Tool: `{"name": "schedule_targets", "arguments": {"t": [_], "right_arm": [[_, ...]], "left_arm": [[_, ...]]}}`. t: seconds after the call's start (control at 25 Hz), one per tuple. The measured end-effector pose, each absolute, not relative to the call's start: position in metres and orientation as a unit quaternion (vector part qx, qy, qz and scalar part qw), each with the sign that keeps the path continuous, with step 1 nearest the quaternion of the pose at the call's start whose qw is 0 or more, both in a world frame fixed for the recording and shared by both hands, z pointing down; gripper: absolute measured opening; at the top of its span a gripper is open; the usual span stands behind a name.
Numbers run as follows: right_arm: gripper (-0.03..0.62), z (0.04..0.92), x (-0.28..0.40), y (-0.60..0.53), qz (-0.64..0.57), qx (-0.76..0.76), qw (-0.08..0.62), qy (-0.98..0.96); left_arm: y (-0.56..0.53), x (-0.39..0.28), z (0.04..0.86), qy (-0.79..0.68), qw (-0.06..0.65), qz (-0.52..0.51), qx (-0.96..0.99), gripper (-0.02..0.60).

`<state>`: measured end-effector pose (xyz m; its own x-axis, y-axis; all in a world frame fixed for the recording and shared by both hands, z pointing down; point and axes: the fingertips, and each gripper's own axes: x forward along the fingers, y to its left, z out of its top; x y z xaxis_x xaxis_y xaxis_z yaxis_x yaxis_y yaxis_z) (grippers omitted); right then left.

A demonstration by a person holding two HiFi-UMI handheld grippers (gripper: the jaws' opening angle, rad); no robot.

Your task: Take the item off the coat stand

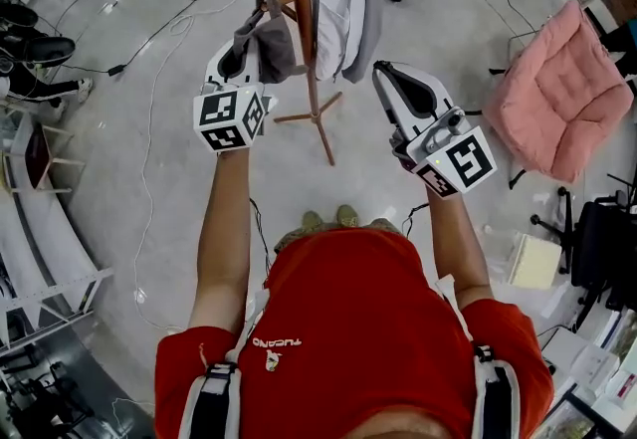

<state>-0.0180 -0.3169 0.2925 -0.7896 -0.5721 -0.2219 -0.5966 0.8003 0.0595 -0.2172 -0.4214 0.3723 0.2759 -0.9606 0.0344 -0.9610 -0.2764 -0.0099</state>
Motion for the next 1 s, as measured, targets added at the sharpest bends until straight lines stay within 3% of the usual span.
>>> {"name": "schedule_targets", "arguments": {"t": [1.0], "right_arm": [[0.024, 0.286, -0.052, -0.277, 0.058, -0.246, 0.155, 0.955]], "left_arm": [[-0.272, -0.220, 0.308, -0.574, 0.000, -0.048, 0.818, 0.018]]}}
